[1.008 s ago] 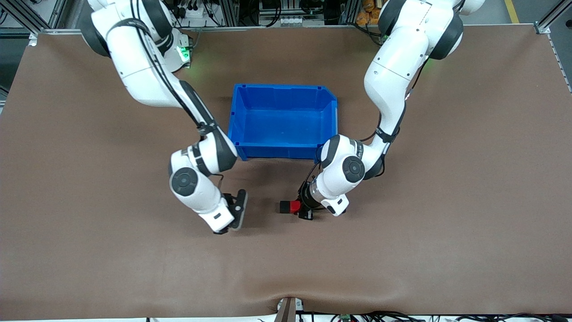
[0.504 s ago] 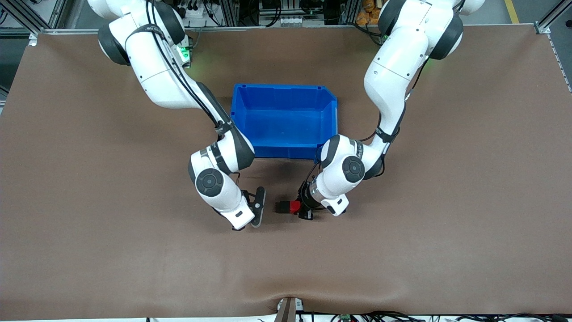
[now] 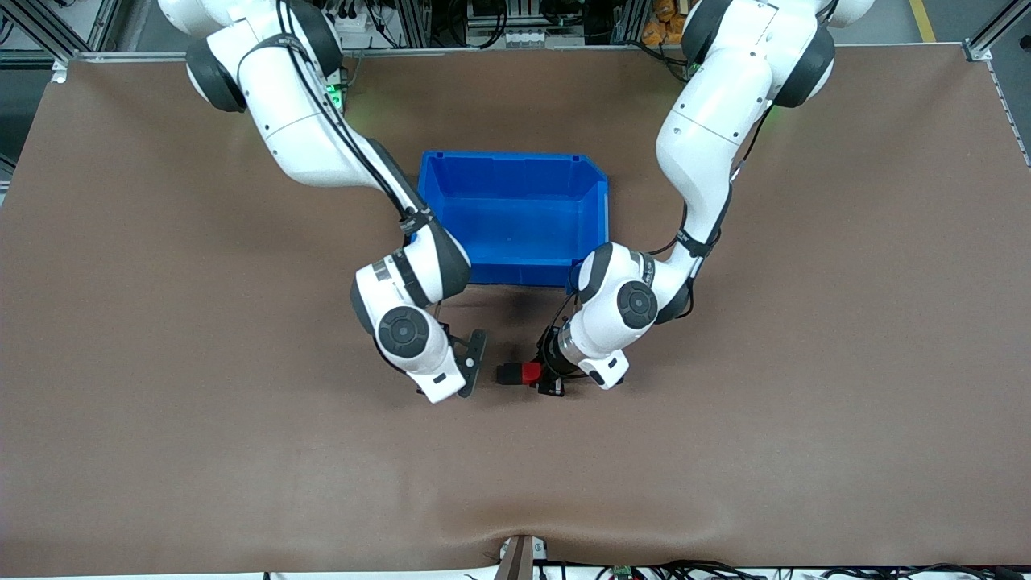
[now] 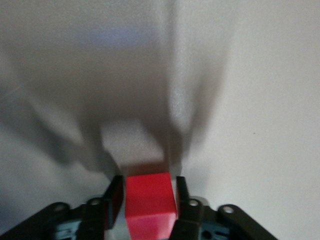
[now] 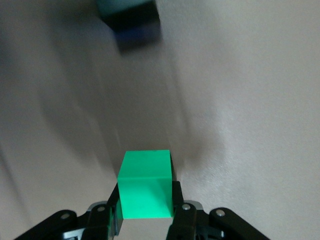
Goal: Attach green and red cubes to black cube
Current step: 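Carry the green cube toward the black cube with the right gripper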
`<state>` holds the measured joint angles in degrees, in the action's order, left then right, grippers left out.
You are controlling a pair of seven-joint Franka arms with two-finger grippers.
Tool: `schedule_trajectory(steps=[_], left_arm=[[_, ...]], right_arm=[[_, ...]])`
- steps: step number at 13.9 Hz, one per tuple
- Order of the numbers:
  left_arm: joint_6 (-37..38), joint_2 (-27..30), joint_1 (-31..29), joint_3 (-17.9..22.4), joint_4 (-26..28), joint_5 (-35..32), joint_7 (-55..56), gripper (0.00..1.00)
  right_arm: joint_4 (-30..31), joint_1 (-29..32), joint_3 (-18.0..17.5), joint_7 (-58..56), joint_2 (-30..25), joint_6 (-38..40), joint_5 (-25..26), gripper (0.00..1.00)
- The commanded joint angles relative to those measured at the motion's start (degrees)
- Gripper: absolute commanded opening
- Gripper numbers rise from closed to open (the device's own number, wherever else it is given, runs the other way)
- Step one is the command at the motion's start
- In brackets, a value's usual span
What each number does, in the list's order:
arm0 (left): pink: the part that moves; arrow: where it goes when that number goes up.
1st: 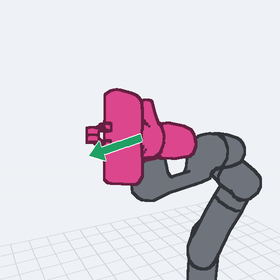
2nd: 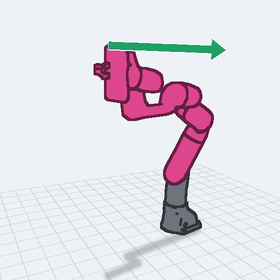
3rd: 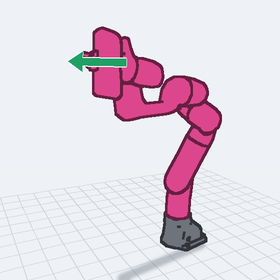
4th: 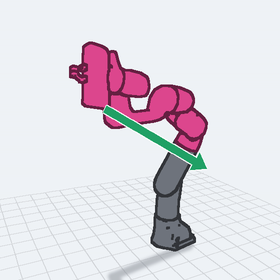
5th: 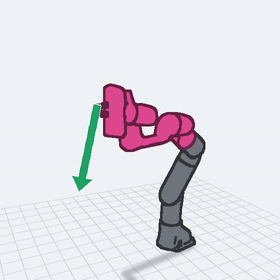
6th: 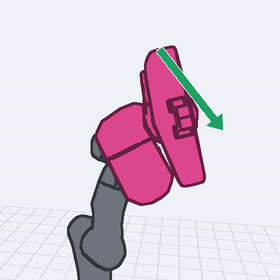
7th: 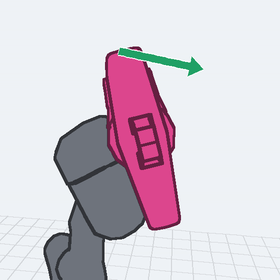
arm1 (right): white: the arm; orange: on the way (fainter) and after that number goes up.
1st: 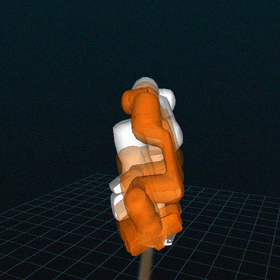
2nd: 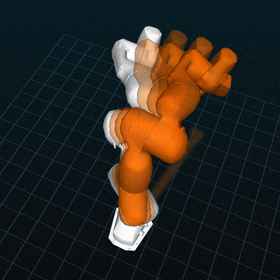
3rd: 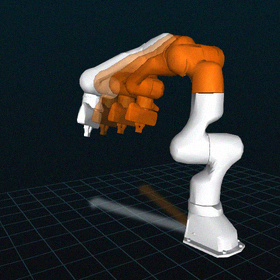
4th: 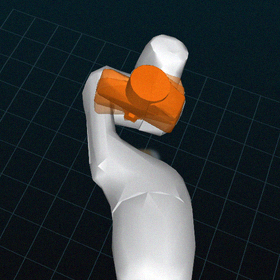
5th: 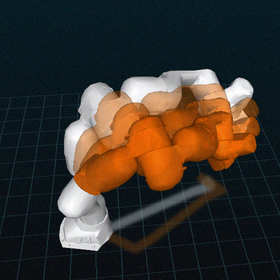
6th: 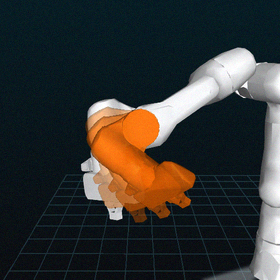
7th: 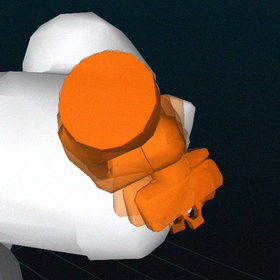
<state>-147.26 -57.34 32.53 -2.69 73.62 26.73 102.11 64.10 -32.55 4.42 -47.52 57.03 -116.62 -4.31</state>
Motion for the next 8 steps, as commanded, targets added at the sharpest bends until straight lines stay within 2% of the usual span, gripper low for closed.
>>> schedule_trajectory(steps=[1, 3, 4, 8], left_arm=[[-0.8, -0.5, 0.3, 0.4, -1.1, 1.0, 0.3, 1.00], [0.1, 0.3, -0.5, 0.4, -1.0, 0.4, 0.2, 1.00], [1.4, 1.0, -1.2, 0.5, -1.0, -0.3, 0.0, 1.00], [7.6, 3.3, -3.9, 0.7, -0.8, -4.3, -3.6, 1.00]], right_arm=[[-2.1, -2.2, 2.1, 2.4, -0.1, 1.1, 1.5, 0.01], [-2.8, -7.2, 5.4, 7.3, -0.2, 1.1, 5.8, 0.01], [-3.5, -8.6, 6.1, 8.3, -0.1, 1.0, 5.9, 0.01], [-3.6, -8.7, 6.0, 8.3, 0.1, -1.3, 6.2, 0.02]])
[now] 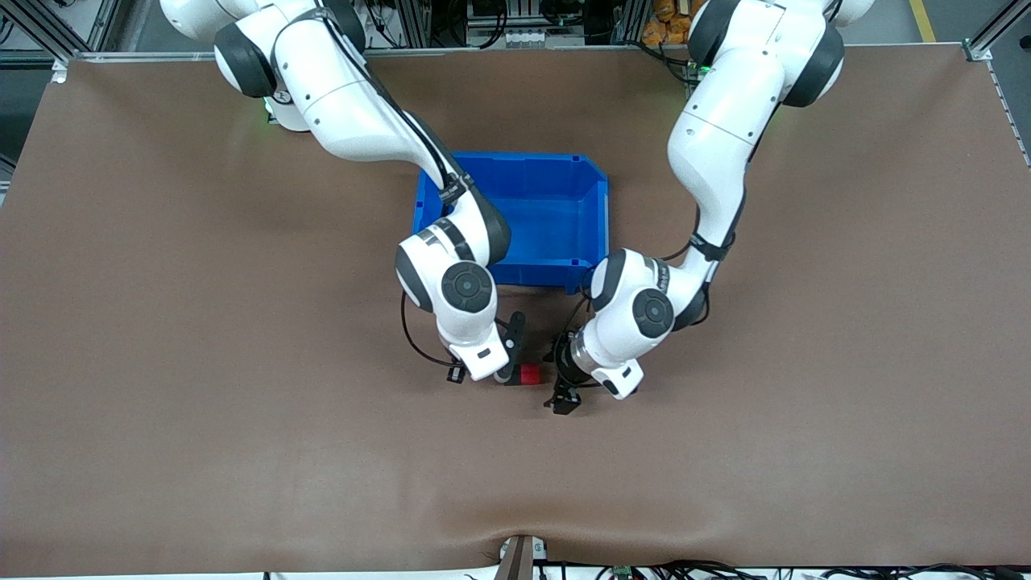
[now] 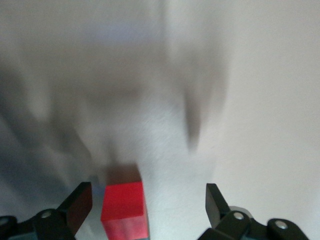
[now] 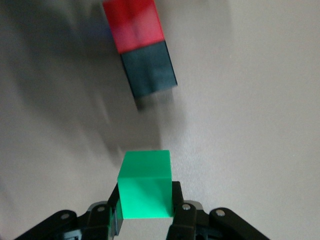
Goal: Attach green and red cubes to black cube
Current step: 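Carry the green cube toward the black cube with the right gripper, then release the red cube and raise the left gripper away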
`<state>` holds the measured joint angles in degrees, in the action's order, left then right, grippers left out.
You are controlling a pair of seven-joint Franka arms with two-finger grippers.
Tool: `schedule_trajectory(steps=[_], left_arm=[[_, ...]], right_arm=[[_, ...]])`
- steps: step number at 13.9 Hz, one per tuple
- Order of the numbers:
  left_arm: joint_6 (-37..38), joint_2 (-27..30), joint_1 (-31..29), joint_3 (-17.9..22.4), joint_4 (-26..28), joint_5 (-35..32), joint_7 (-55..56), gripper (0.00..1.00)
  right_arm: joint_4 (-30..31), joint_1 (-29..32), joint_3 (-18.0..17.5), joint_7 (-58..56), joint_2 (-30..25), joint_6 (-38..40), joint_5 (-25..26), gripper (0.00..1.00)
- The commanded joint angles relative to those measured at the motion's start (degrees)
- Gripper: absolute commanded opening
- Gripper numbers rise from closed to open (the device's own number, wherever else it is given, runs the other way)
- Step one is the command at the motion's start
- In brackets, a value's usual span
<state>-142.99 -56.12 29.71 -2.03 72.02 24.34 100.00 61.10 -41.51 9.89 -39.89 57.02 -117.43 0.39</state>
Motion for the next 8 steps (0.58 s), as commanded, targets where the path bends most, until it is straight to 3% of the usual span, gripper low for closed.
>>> schedule_trajectory(steps=[1, 8], left_arm=[[4.5, 2.7, -1.3, 0.2, 0.8, -2.6, -2.3, 1.00], [12.3, 7.4, -6.1, 0.4, 0.8, -10.4, -10.4, 1.00]], right_arm=[[-0.7, 0.3, 0.6, 0.5, 0.1, -0.5, 1.5, 0.02], [-2.2, 0.4, -0.1, 0.8, 1.5, -4.0, 1.1, 0.02]])
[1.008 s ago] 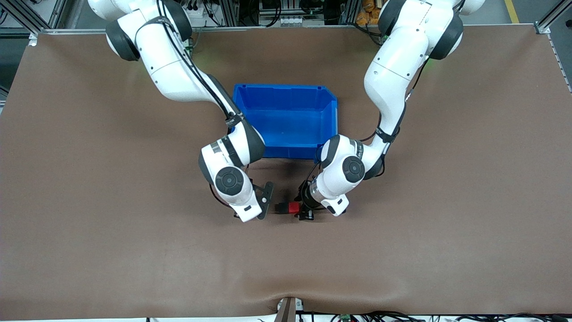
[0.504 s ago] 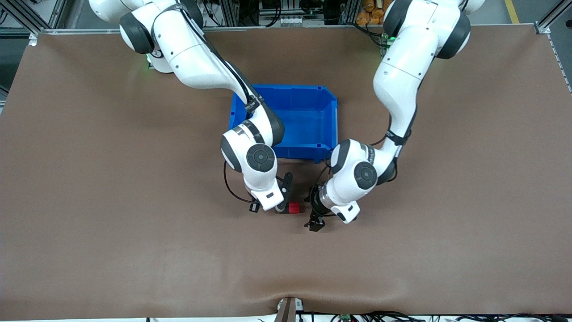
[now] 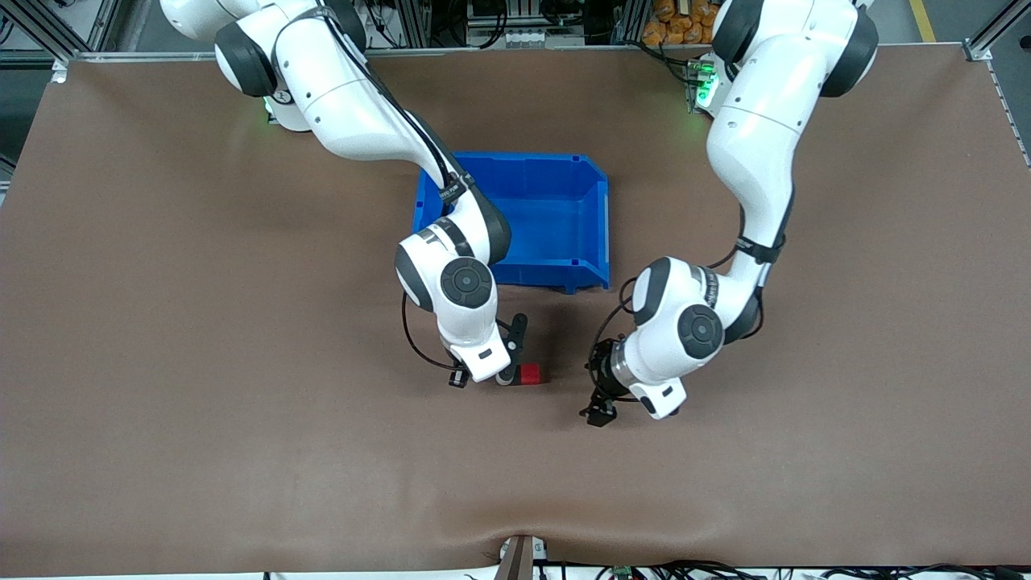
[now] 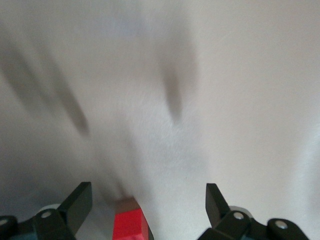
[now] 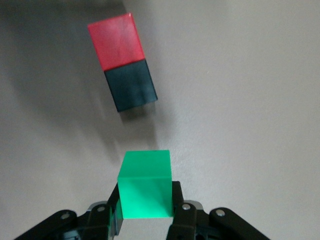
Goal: Attach green and red cubes to black cube
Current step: 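Release the red cube and raise the left gripper away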
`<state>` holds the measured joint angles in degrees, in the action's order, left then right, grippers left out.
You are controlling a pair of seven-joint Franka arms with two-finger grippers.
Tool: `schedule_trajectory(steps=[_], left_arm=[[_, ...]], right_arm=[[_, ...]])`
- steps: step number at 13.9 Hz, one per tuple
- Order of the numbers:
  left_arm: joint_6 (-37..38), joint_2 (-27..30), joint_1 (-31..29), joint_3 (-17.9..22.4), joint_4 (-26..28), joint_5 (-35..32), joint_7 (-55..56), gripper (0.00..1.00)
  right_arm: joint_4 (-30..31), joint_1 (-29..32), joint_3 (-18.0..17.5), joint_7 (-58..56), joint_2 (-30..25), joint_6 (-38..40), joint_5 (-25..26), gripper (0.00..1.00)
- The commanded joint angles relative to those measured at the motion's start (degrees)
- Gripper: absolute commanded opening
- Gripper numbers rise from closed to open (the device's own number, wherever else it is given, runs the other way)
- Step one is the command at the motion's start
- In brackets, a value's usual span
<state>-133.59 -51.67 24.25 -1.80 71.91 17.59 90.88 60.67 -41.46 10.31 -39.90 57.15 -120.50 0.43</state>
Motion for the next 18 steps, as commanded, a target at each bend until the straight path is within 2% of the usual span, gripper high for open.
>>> schedule_trajectory(steps=[1, 5, 8, 13, 18], left_arm=[[3.9, 4.1, -0.9, 0.1, 0.9, -6.9, -1.5, 1.00], [9.5, 8.8, -4.0, 0.0, 0.9, -15.8, -7.7, 1.00], [11.2, 11.7, -7.0, 0.0, 0.9, -16.0, -14.7, 1.00], [13.1, 17.0, -13.4, 0.0, 1.0, -15.9, -34.7, 1.00], [13.3, 21.6, -19.5, 0.6, 1.0, -15.9, -55.8, 1.00]], right_arm=[[-2.0, 0.3, -0.7, 1.0, 1.9, -1.6, 1.0, 0.02], [-2.6, 0.3, -1.5, 2.9, 3.8, -4.3, 0.9, 0.02], [-2.7, 0.3, -1.6, 2.8, 4.5, -4.6, 0.9, 0.02], [-2.7, 0.2, -1.7, 2.9, 5.2, -5.9, 0.9, 0.02], [-2.7, 0.3, -1.7, 3.0, 5.2, -6.8, 0.9, 0.11]])
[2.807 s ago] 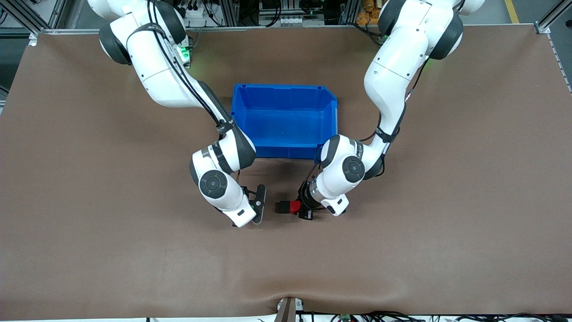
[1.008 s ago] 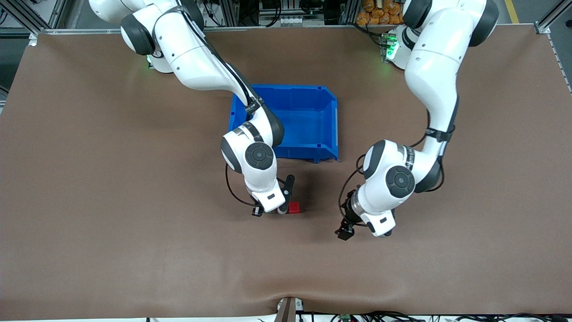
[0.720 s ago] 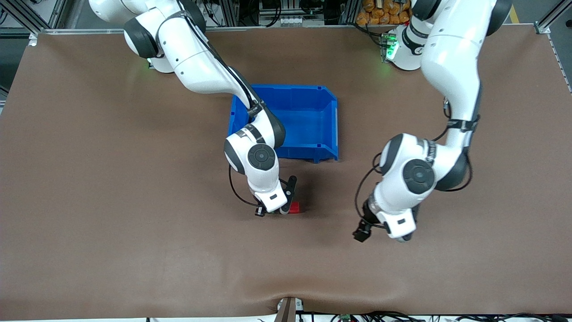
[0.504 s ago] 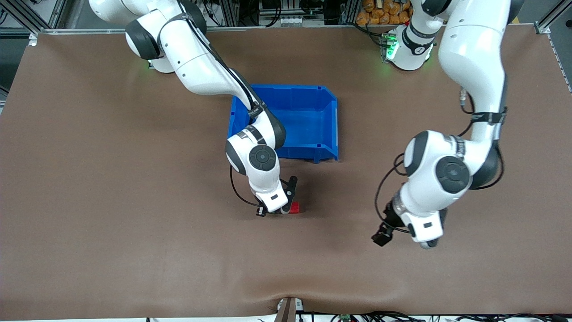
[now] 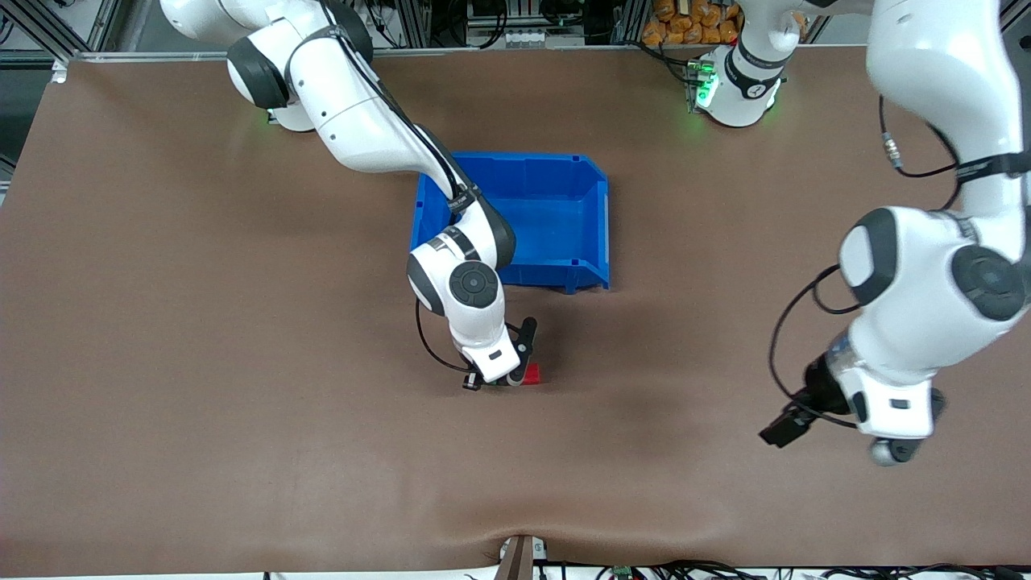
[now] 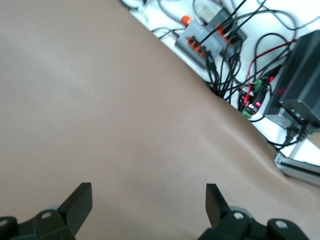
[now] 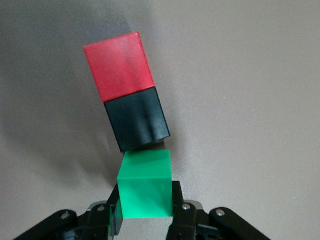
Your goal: Attach green and red cubes to black cube
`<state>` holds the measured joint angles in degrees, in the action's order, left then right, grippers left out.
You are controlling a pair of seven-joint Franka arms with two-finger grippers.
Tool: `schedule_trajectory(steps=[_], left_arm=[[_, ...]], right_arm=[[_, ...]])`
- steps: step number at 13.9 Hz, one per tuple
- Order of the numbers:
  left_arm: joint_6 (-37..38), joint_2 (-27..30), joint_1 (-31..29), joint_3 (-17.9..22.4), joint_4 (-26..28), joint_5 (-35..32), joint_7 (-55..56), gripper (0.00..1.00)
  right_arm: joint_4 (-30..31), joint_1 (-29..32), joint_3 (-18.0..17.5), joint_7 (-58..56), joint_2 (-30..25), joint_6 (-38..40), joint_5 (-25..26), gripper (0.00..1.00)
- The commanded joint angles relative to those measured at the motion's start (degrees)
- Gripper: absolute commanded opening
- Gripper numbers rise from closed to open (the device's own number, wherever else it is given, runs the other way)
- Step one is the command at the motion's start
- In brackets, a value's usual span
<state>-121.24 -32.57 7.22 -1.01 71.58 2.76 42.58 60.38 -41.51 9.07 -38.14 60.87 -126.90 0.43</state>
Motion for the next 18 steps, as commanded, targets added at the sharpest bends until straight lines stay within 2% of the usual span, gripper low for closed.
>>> schedule_trajectory(steps=[1, 2, 3, 4, 8, 11, 15, 18], left_arm=[[1.4, 2.9, -3.3, -0.1, 1.3, -1.1, -11.4, 1.00], [1.9, 3.6, -3.8, -0.1, 1.3, -1.1, -14.2, 1.00], [2.4, 4.5, -4.8, -0.1, 1.3, -1.2, -16.5, 1.00], [3.7, 5.6, -5.2, 0.0, 1.3, -1.2, -18.5, 1.00], [14.2, 15.4, -5.7, -0.4, 1.3, -1.1, -33.1, 1.00], [23.6, 22.4, -5.5, -0.9, 1.3, -0.9, -34.3, 1.00], [28.5, 25.0, -7.9, -0.7, 1.6, -0.3, -37.0, 1.00], [30.3, 25.6, -8.1, -1.0, 3.9, -0.2, -38.6, 1.00]], right_arm=[[-2.5, 0.3, -0.5, 2.1, 2.1, -0.9, 0.9, 0.11], [-2.5, 0.2, -0.4, 3.2, 2.5, -1.7, 1.0, 0.12], [-2.5, 0.2, -0.4, 3.4, 2.6, -1.9, 1.0, 0.29], [-2.5, 0.2, -0.4, 3.4, 2.5, -1.9, 1.0, 0.99], [-2.3, 0.2, -0.4, 3.4, 2.2, -1.4, 1.1, 1.00], [-1.7, 0.4, -0.4, 3.5, -0.5, 2.1, 0.7, 1.00], [-1.5, 4.5, 0.2, 6.0, -7.3, 13.8, -1.2, 1.00], [-1.5, 7.8, 1.1, 10.0, -11.2, 18.4, -1.2, 1.00]])
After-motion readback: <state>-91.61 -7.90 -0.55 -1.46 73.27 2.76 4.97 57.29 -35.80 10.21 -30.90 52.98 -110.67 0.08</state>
